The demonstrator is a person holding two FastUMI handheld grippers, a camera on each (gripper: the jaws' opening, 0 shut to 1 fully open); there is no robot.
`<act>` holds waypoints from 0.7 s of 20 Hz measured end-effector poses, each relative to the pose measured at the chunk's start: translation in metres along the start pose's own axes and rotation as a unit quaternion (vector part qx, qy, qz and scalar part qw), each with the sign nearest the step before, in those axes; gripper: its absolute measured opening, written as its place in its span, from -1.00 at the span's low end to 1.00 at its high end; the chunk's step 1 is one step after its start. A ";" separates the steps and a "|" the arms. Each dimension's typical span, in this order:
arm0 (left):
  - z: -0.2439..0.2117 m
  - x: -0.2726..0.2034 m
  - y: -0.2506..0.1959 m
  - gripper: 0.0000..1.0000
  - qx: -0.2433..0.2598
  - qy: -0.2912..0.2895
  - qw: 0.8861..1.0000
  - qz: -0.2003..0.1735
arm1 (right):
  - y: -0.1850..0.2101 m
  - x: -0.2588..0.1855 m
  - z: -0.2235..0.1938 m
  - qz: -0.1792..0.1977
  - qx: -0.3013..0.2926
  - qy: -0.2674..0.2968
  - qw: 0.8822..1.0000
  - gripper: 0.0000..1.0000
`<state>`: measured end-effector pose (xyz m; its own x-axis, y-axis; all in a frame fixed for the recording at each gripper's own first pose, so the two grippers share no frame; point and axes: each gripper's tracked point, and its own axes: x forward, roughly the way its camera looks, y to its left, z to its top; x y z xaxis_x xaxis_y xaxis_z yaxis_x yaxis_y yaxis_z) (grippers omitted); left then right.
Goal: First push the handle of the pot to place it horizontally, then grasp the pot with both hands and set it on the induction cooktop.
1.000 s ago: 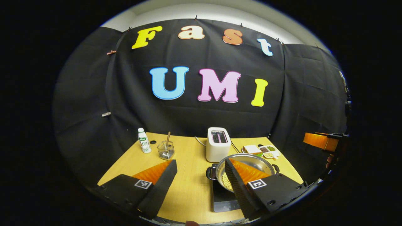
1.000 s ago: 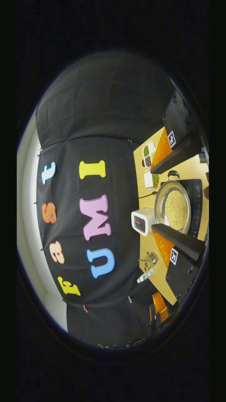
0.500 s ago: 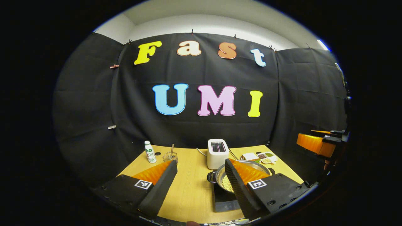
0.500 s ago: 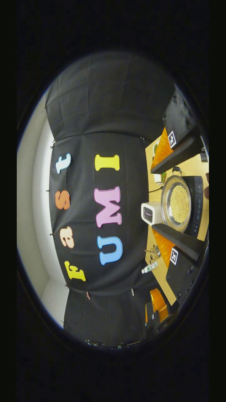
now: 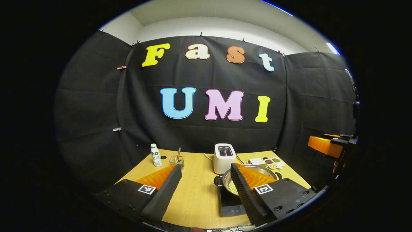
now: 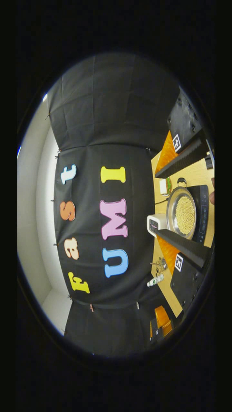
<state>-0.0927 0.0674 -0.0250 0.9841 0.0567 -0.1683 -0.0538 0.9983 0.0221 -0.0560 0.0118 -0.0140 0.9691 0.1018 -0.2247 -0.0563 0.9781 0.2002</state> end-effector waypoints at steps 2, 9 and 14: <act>-0.002 0.000 0.002 0.92 0.000 0.003 1.000 -0.001 | 0.000 0.000 -0.001 -0.003 0.001 0.002 1.000 0.96; -0.007 0.004 -0.004 0.91 0.001 0.012 1.000 -0.007 | -0.006 0.001 -0.011 -0.012 0.013 0.019 1.000 0.97; -0.009 0.006 -0.005 0.91 -0.001 0.016 1.000 -0.008 | -0.018 0.003 -0.015 -0.025 0.029 0.026 0.999 0.97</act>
<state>-0.0879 0.0629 -0.0349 0.9788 0.0416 -0.2005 -0.0388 0.9991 0.0178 -0.0556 -0.0026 -0.0322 0.9568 0.0631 -0.2840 0.0079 0.9702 0.2421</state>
